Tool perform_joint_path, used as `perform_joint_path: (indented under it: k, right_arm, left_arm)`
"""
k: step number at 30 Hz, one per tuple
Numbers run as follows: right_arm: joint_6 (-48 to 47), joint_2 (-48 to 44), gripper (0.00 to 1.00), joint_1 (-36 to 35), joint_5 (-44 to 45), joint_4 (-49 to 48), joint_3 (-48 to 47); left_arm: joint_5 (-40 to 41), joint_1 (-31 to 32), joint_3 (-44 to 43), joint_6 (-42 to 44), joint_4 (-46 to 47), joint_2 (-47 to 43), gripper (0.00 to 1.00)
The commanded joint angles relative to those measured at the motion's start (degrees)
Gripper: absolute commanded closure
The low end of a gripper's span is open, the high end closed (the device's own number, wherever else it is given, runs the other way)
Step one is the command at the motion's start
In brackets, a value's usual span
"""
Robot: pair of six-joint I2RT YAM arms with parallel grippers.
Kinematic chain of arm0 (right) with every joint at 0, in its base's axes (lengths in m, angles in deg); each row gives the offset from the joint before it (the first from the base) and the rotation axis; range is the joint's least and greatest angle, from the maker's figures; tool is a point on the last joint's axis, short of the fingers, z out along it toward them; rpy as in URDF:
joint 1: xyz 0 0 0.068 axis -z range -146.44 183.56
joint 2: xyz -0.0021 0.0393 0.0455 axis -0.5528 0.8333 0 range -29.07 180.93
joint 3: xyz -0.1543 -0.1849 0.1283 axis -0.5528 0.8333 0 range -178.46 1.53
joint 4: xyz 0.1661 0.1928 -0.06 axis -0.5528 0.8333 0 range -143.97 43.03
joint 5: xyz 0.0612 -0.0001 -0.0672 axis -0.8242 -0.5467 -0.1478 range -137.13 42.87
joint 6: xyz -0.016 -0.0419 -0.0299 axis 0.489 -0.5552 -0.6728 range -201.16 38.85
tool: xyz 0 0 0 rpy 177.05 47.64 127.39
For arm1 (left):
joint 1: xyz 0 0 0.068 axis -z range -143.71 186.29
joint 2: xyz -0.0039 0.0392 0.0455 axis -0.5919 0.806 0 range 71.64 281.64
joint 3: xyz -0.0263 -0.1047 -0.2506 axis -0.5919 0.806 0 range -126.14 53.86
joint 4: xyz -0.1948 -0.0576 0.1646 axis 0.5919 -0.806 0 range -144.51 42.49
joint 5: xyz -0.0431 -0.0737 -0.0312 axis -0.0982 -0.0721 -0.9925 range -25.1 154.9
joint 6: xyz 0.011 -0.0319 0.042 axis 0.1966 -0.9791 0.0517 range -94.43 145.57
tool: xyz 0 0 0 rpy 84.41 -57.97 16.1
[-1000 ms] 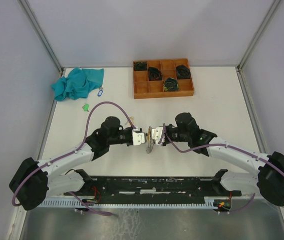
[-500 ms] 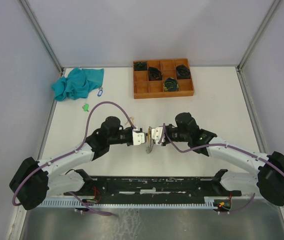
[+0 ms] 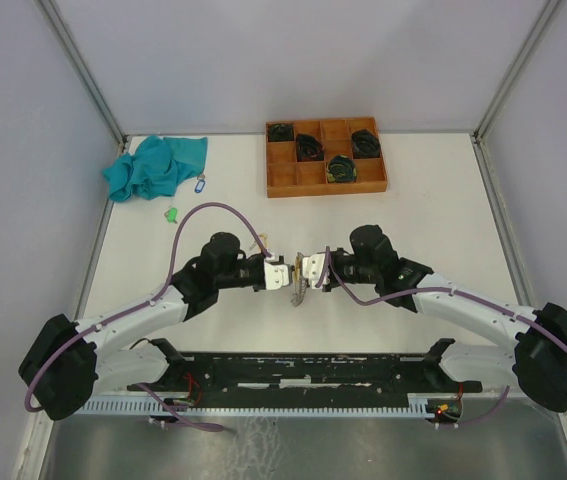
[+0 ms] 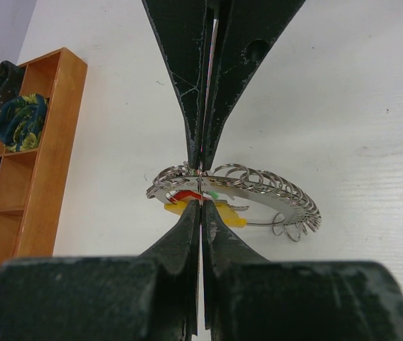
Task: Put the keys on the keyring
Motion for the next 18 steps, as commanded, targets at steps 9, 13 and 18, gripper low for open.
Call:
perform_joint_path:
  k: [9,13,18]
  right_arm:
    - [-0.38,-0.6,0.99,-0.32,-0.54,-2.23,-2.84]
    - [-0.29,-0.45,0.99,-0.32,-0.5,-2.35,-2.94]
    - [-0.09,-0.19,0.99,-0.31,0.05,-2.85,-2.93]
  left_arm:
    - [-0.26,-0.77,-2.33,1.29,1.54,-1.26,0.97]
    - [-1.74,-0.86,-2.42,0.63,2.25,-1.18,0.97]
    - [-3.38,-0.85,-2.54,0.53,2.18,-0.58,0.97]
